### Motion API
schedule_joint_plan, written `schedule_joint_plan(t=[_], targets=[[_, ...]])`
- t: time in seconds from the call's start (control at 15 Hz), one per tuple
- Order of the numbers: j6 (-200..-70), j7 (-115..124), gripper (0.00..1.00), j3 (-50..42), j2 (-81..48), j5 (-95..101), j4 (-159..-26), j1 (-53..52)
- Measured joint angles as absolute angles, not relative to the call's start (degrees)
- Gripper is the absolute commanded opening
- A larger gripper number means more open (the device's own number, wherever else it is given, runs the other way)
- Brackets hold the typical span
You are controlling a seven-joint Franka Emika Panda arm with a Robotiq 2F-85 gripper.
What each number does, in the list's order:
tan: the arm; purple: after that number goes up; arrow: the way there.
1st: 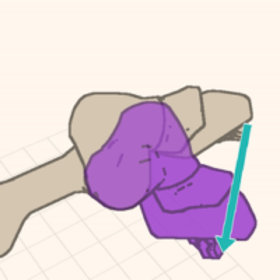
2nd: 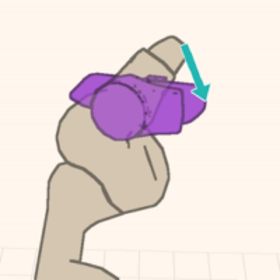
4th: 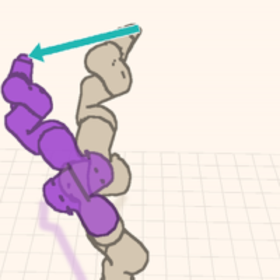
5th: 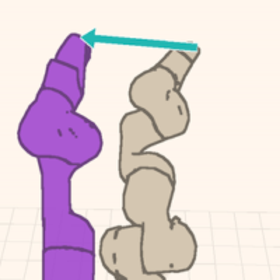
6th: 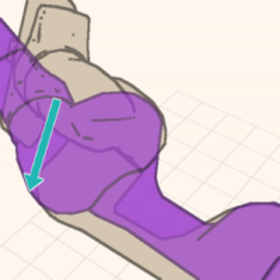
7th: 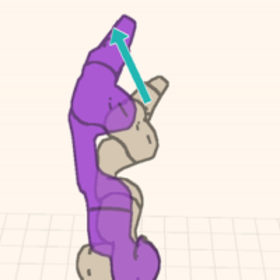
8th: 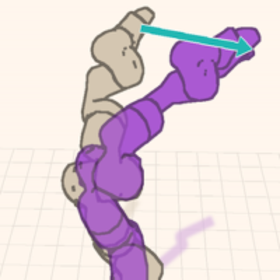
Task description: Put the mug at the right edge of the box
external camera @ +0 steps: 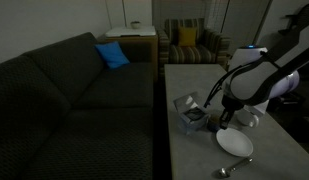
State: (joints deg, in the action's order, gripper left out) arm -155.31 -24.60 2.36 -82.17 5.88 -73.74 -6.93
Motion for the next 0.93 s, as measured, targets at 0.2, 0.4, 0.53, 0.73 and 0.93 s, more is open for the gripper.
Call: schedule_joint_plan(t=[0.2, 0.4, 0.53, 0.73, 0.93], targets=[[-154.9, -24.5, 0.03, 2.4, -82.7, 7.3, -72.3, -5.2], [-154.0, -24.5, 0.03, 2.5, -83.9, 7.9, -69.9, -4.5], [-153.6, -24.3, 0.03, 2.6, -84.2, 8.1, -69.1, -4.5], [-151.8, -24.3, 0.03, 2.8, -84.2, 8.1, -68.2, -4.5], [-149.7, -24.3, 0.03, 2.8, -84.2, 8.3, -67.3, -4.5]])
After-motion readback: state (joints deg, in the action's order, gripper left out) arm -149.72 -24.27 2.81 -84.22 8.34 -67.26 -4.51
